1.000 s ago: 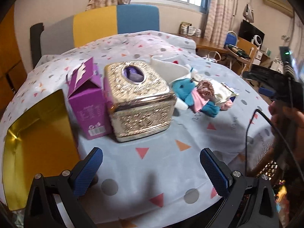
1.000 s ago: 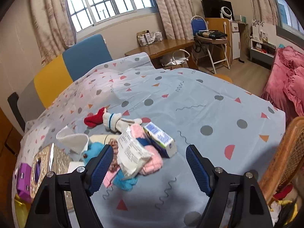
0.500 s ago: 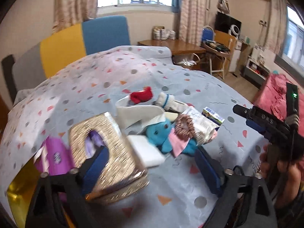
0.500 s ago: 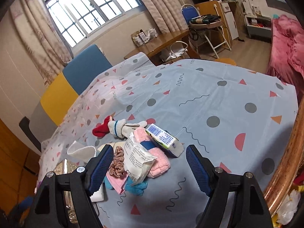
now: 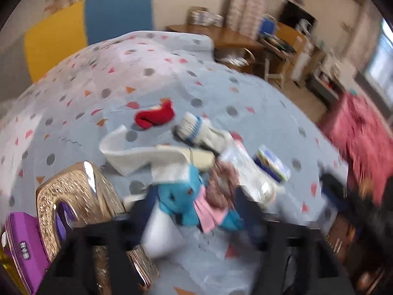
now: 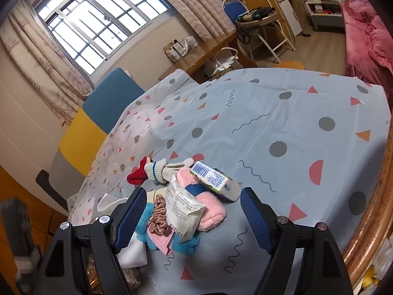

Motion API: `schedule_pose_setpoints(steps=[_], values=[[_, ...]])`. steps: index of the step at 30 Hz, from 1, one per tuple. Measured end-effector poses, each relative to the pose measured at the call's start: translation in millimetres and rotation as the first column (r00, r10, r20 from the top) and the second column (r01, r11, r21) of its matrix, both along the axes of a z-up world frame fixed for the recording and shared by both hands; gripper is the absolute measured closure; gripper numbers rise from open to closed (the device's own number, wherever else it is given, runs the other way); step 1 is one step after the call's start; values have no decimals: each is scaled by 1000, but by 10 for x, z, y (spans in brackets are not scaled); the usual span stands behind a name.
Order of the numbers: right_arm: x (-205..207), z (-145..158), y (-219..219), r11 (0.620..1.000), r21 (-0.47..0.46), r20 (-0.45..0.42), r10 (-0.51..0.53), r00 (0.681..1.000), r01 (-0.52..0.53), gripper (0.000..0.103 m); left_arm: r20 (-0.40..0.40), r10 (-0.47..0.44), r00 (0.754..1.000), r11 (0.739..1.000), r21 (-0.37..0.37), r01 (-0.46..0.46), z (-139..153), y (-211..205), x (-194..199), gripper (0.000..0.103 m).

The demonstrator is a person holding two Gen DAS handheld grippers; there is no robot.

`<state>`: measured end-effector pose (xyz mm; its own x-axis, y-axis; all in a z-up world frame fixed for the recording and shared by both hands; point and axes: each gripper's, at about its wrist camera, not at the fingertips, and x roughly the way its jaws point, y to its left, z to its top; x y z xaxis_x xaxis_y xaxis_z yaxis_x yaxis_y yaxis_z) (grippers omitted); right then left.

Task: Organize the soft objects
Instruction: 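Reach into the pile and grasp the white folded towel with the left tool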

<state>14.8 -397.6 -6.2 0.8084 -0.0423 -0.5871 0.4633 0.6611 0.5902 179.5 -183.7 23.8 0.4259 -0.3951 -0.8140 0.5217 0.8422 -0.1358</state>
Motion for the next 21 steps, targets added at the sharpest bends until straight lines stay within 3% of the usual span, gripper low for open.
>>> schedule_pose_setpoints(steps=[3,5,7,9,13,15,19,21], values=[[25,-28,-7,1000,23,-2,14,1000,-14,23,-16,81,997,996,-27,-81,85,36,271,24],[18,-51,-22,999,43,1,17,1000,-17,23,78,55,995,998,4,-56,197,-23,365,25],[32,-71,-31,998,60,-3,25,1000,-24,23,151,-15,988,992,122,-4,230,-123,426,25],[48,-97,-39,996,78,-10,32,999,-31,23,148,-76,986,976,212,44,222,-169,479,27],[70,-136,-53,994,102,-27,37,999,-34,23,85,-170,982,923,362,129,110,-181,588,25],[74,-143,-58,993,109,-30,39,999,-36,23,69,-235,970,875,450,180,-18,-205,576,24],[89,-153,-59,992,119,-37,47,998,-42,23,42,-352,935,791,548,273,-293,-232,507,24],[101,-163,-59,991,124,-46,55,997,-49,23,23,-381,924,767,567,302,-392,-270,498,25]])
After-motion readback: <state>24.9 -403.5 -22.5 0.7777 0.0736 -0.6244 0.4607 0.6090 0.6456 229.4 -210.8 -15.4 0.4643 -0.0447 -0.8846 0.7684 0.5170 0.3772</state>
